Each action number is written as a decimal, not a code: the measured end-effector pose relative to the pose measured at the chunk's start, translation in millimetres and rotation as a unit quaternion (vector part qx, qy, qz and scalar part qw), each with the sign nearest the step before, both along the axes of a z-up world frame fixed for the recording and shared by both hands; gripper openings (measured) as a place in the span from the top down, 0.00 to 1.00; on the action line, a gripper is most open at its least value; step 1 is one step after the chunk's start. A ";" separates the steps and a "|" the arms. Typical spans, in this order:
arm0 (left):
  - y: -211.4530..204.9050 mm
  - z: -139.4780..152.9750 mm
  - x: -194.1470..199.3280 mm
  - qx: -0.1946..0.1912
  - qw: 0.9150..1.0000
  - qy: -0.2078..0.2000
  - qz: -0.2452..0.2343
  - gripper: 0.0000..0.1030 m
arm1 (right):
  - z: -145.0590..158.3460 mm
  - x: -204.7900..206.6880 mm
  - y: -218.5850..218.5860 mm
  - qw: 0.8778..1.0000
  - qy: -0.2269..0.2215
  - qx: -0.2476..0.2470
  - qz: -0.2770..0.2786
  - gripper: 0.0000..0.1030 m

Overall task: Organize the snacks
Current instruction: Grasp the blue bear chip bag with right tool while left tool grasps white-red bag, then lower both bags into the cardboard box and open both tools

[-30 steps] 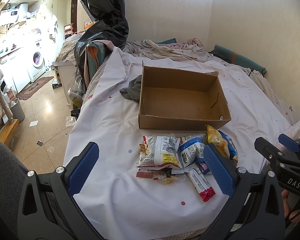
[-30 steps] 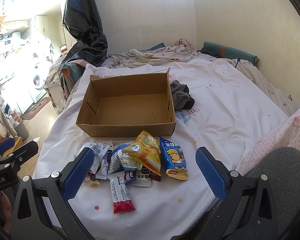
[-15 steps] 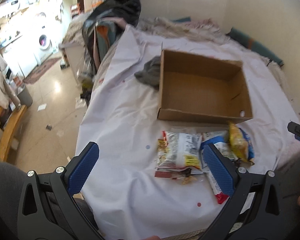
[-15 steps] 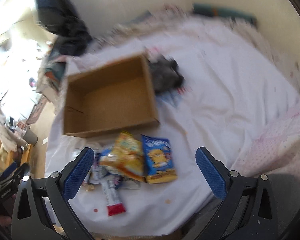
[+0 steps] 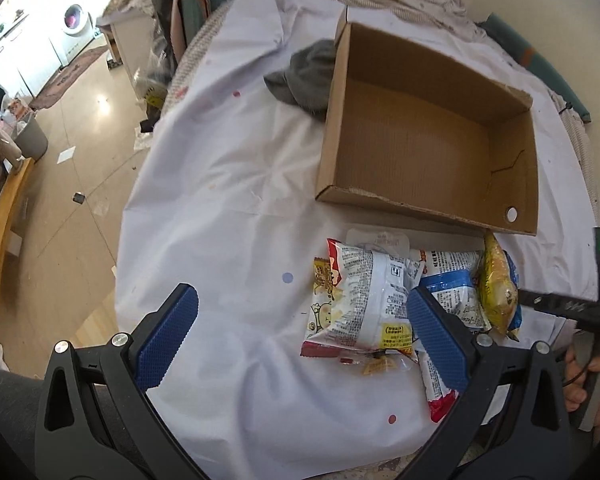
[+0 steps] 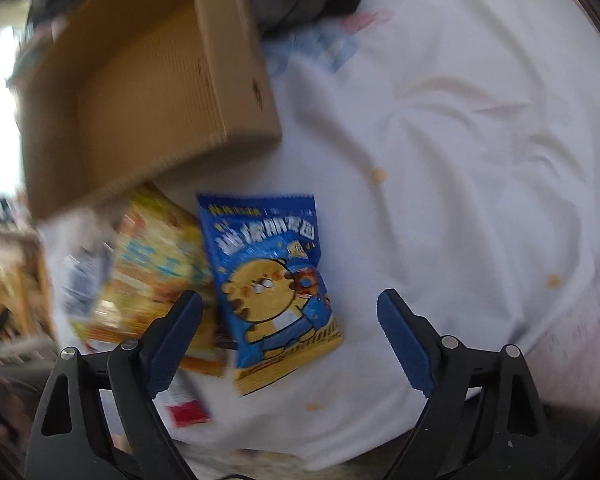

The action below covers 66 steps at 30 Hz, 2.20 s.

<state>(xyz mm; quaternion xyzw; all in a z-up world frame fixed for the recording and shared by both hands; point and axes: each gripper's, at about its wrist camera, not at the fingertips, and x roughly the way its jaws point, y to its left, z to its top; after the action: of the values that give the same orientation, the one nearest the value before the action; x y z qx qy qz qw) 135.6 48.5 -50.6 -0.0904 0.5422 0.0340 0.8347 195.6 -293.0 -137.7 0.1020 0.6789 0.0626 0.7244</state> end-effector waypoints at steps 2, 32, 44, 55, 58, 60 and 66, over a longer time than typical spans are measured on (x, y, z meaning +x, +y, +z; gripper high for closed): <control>-1.5 -5.1 4.6 0.001 1.000 0.004 -0.003 0.00 | -6.2 3.7 6.1 1.000 0.006 -0.013 0.018 0.15; -33.6 -45.9 30.4 -0.049 0.996 0.063 -0.045 0.06 | 86.0 -52.8 -15.8 0.981 -0.148 0.110 -0.065 0.60; -56.9 -95.9 40.8 -0.051 0.990 0.114 -0.059 0.40 | 65.5 -42.6 -25.7 0.980 -0.141 0.118 -0.073 0.60; -32.4 -32.5 5.7 -0.051 0.997 0.038 -0.042 0.59 | 100.0 -50.1 -25.4 0.964 -0.221 0.119 -0.087 0.60; -25.3 -6.3 4.7 -0.037 0.999 -0.003 -0.038 0.60 | 109.0 -46.3 -19.8 0.958 -0.242 0.130 -0.083 0.60; -20.1 8.7 7.1 -0.032 0.998 -0.029 -0.034 0.60 | 113.8 -40.1 -15.0 0.954 -0.249 0.144 -0.078 0.60; -21.8 39.3 33.3 0.004 0.995 -0.087 -0.038 0.60 | 126.4 -10.4 8.5 0.949 -0.277 0.147 -0.040 0.60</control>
<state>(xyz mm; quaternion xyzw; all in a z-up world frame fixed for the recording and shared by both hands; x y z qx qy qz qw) 168.9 26.7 -11.3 -0.0690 0.4703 -0.0041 0.8798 185.1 -284.5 -11.2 0.2133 0.4306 0.1581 0.8626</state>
